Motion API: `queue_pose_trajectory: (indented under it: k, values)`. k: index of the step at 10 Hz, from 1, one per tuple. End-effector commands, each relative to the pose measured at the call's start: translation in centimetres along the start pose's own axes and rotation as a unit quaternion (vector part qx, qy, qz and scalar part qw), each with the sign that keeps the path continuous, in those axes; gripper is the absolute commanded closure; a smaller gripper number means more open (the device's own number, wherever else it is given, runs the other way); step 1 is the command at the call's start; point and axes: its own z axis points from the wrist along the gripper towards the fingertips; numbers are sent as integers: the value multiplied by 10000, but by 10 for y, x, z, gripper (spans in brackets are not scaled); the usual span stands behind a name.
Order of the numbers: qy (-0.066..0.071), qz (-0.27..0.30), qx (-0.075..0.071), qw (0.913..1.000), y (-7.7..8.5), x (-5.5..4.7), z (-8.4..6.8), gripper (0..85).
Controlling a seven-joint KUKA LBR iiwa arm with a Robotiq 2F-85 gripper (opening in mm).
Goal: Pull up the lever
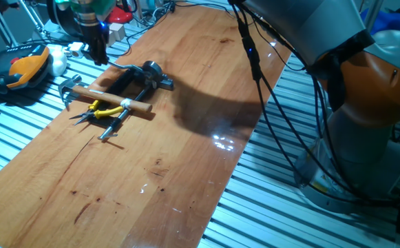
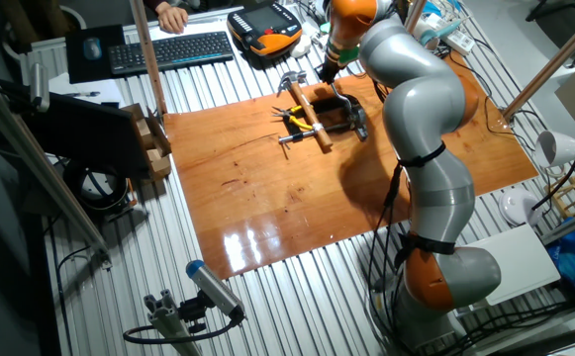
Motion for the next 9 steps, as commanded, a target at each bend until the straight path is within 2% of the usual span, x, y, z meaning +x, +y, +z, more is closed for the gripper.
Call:
queue_pose_trajectory:
  k: [1, 6, 8, 9]
  values:
    - [7, -25, -13, 10000, 0, 1, -2, 850]
    - [68, -95, -16, 9999, -3, 10, -20, 850]
    - [123, -142, -18, 9998, -5, 9, -29, 850]
    - [165, -170, 6, 9997, -7, 8, -38, 850]
